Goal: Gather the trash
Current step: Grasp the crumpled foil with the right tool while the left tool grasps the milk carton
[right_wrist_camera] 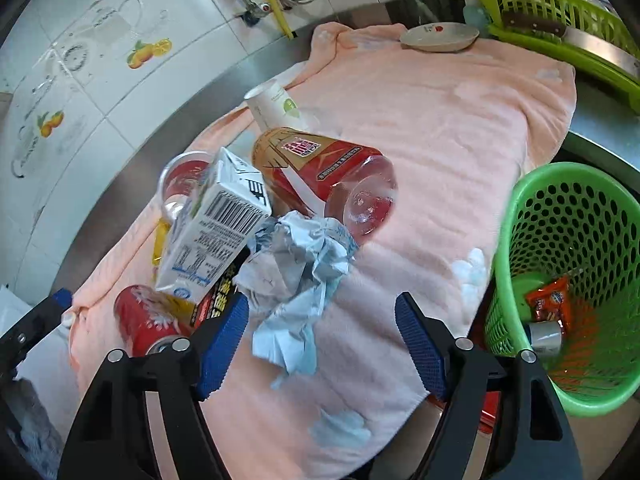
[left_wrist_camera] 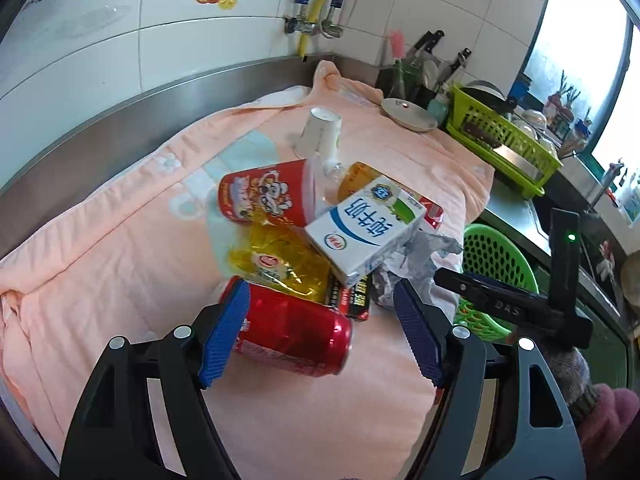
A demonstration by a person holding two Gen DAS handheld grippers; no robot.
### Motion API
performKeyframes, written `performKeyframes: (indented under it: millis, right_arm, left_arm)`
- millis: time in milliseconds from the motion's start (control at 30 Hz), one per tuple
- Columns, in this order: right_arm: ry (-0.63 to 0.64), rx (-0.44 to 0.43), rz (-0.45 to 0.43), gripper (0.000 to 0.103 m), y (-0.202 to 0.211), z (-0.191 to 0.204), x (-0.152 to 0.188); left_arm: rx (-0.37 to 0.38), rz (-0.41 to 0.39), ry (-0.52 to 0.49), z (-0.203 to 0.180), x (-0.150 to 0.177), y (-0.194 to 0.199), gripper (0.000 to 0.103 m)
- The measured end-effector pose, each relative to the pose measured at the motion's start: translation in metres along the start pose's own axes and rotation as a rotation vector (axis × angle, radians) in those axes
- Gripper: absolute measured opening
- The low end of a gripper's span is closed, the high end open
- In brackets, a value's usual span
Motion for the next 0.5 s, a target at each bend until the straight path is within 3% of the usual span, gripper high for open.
performKeyframes:
  millis: [300, 367, 500]
  right_arm:
    - [-0.098, 0.009, 0.028, 0.064, -0.035, -0.006, -0.009]
    - [-0.109, -0.001, 0.032, 0.058, -0.039, -0.006, -0.011]
    - [-0.121, -0.032, 0.04, 0.035, -0.043, -0.005, -0.012]
  left_arm:
    - [0.032, 0.009, -0.048, 0.002, -0.006, -0.002, 0.073]
    - [0.038, 0.022, -0.07, -0.002, -0.008, -0.007, 0.073]
    - [0.061, 0.027, -0.137, -0.018, -0.019, -0.018, 0.074]
Point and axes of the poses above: each gripper's, at about its wrist camera, not at the fingertips, and y roughly against the way its jaws point, z to its left, x to its underside, the point moved 3 cm from there along -y, roughly the way its jaws point, and after that the axes turned 2 degrees about x, right-handed, at the moved point
